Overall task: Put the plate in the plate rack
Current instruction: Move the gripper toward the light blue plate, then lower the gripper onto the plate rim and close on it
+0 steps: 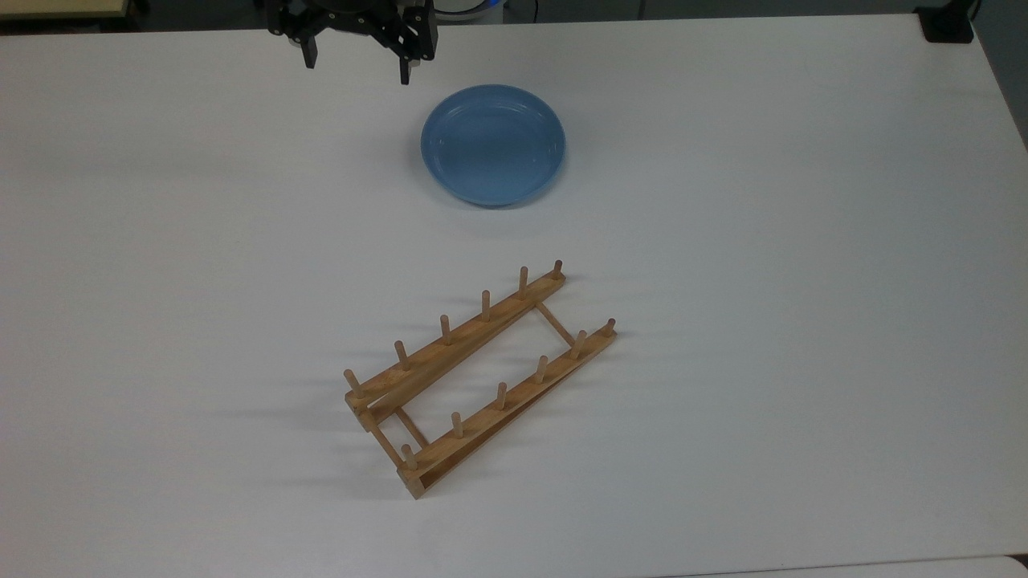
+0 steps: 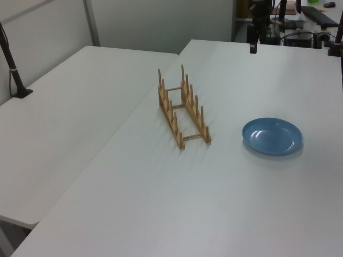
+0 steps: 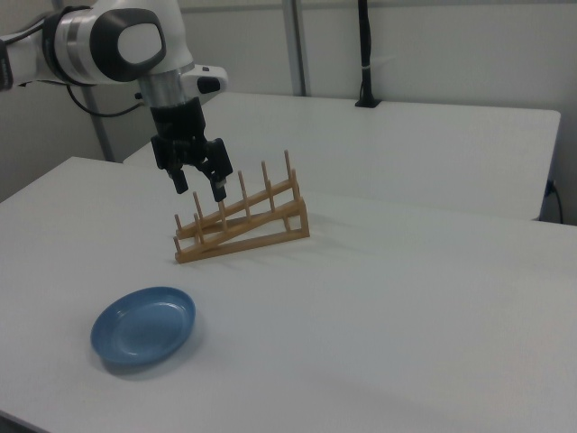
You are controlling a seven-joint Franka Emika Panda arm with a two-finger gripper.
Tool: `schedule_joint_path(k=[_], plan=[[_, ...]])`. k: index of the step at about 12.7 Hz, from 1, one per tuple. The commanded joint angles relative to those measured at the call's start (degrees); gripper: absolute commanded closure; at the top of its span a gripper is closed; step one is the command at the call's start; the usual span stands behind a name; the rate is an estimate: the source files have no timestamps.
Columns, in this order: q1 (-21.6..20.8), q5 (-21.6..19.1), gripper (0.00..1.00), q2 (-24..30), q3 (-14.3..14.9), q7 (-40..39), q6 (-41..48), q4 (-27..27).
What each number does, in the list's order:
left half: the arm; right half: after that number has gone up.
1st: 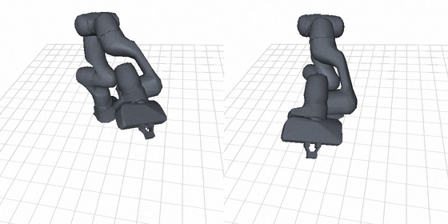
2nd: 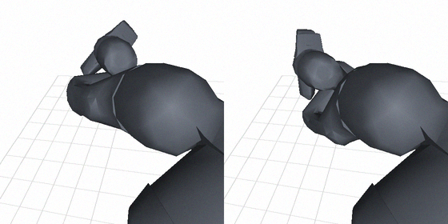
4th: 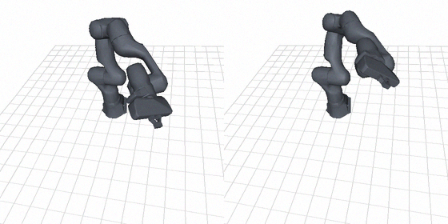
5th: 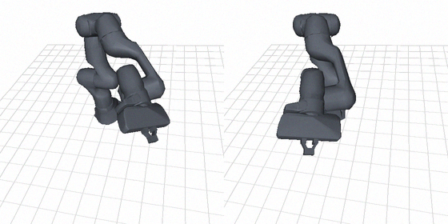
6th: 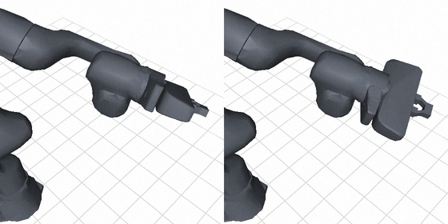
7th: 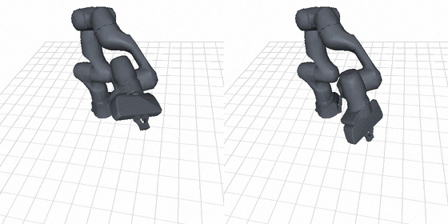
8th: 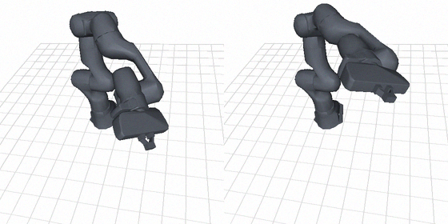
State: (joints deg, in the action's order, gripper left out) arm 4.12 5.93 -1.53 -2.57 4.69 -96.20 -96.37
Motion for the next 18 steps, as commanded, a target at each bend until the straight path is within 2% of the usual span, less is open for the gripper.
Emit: schedule_joint_path(k=[1, 3, 6, 7, 9, 13, 18], plan=[[0.1, 0.05, 0.0, 0.21, 0.02, 0.05, -1.45, -0.49], [0.8, -0.04, 0.0, -0.23, 0.02, -3.35, -3.64, -0.84], [2.38, -0.13, 0.0, -2.5, -0.07, -14.15, -4.17, -0.93], [3.34, -0.13, 0.0, -3.56, -0.07, -20.36, -5.13, -1.19], [4.14, -0.13, 0.0, -5.23, -0.16, -27.35, -7.76, -3.73], [2.13, 0.66, 0.0, -5.77, -0.69, -27.54, -14.97, -13.65], [-4.46, 0.84, 0.02, -6.12, -0.69, -26.75, -22.0, -22.71]])
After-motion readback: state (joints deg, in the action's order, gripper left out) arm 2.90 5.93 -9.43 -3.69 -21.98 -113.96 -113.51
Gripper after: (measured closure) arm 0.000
